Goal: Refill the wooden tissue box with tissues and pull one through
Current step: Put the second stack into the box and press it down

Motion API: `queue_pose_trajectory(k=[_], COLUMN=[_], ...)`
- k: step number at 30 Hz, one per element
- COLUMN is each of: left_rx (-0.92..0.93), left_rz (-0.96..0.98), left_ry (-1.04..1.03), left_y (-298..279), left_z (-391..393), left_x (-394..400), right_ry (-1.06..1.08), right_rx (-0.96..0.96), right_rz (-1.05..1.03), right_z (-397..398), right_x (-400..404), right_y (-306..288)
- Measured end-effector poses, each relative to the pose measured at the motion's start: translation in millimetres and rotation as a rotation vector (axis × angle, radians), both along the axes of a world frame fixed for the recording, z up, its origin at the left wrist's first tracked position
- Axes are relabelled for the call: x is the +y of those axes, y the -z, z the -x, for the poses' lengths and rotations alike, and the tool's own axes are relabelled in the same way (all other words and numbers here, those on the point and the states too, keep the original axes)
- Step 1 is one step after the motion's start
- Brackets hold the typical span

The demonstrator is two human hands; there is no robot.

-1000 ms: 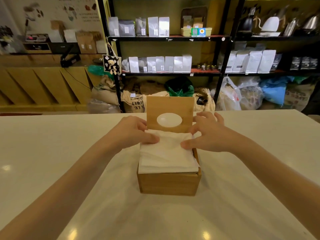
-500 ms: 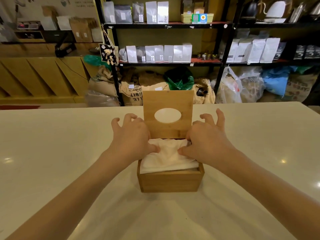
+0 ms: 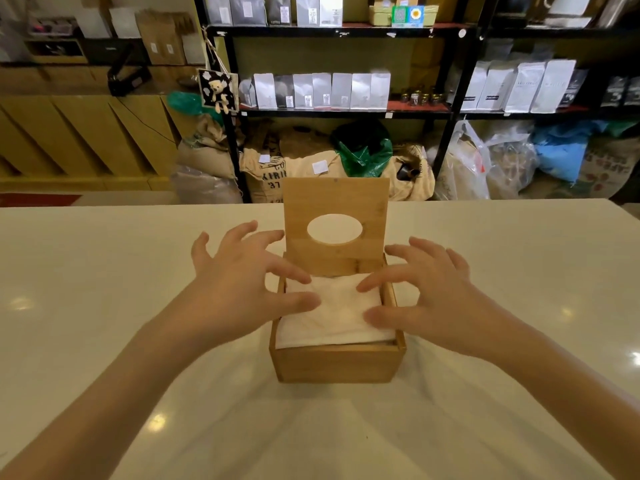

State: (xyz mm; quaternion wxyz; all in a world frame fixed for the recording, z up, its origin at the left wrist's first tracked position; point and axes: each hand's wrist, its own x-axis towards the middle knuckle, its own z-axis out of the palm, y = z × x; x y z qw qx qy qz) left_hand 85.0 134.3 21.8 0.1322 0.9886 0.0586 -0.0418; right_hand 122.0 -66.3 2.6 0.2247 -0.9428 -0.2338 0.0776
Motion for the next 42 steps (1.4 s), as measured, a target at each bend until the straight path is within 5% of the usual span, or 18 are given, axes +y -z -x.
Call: queue_pose_trajectory(k=[9,19,25,37,42], left_rx=[0.091,0.179,0.025,0.005,0.060], left_rz=[-0.412,-0.313,-0.024,-0.496,-0.409], left_ry=[0.096,0.106,0.033,0.100,0.068], left_y=[16.6,20.6,1.0,20.5,21.2], left_z=[-1.2,-11.1,-3.4,-10.6,-15.7], left_x=[-9.5,-7.9,-3.5,-17.8,-10.4], right_ry=[-0.106,-0.073,-0.018,-0.068,-0.068], right_rx=[0.003,0.000,-0.079,-0.262,-0.267], right_rz=[0.407,0.377,0.293,0.624,0.644], right_z=[-5.6,-16.0,-15.9,-12.5,-12.9], right_x=[4.7,10.3,9.5,17.9,17.5], right_y=[-3.4,-8.0,-3.9,2.3,2.9])
